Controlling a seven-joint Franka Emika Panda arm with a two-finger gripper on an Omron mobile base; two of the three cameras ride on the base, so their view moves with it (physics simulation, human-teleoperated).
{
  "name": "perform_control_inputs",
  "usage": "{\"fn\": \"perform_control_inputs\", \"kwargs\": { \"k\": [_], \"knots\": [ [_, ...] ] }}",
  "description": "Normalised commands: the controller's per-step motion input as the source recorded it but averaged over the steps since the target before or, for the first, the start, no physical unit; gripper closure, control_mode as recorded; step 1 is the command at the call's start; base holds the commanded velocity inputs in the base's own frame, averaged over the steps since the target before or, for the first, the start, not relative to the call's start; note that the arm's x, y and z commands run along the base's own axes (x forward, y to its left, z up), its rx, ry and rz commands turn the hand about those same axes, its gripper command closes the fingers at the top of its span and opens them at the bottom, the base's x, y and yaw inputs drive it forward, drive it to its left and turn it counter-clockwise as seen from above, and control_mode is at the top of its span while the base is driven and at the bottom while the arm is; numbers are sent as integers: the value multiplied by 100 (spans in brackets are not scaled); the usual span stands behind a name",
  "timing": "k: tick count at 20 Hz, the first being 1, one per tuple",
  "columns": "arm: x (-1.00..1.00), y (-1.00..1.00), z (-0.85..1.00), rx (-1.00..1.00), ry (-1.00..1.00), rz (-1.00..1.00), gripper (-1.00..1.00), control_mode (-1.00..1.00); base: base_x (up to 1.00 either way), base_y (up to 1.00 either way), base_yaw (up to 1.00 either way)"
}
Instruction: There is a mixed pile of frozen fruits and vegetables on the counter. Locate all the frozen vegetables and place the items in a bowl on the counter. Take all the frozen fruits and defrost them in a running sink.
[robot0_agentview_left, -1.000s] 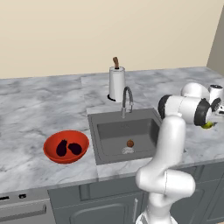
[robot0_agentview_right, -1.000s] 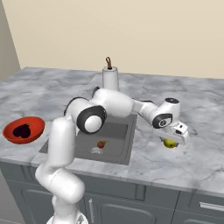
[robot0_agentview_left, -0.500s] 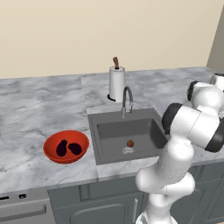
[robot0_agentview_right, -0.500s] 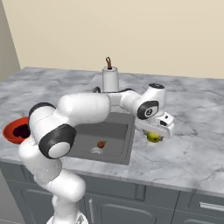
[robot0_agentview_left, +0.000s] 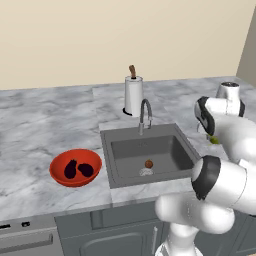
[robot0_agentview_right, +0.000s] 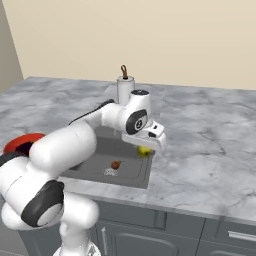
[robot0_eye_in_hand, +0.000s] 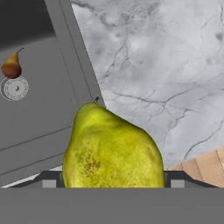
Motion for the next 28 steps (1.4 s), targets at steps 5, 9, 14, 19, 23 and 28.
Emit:
{"fn": "perform_control_inputs", "kwargs": {
  "k": [5,9,14,19,23,28],
  "knots": [
    [87,100,-52,-1,4,19,100,-100,0,0,0],
    [71,100,-49,0,0,32,100,-100,0,0,0],
    [57,83,-45,0,2,10,100,-100,0,0,0],
    [17,5,-40,-1,0,-2,100,-100,0,0,0],
    [24,0,-68,0,0,-7,100,-100,0,0,0],
    [12,0,-57,0,-6,-2,100,-100,0,0,0]
  ]
}}
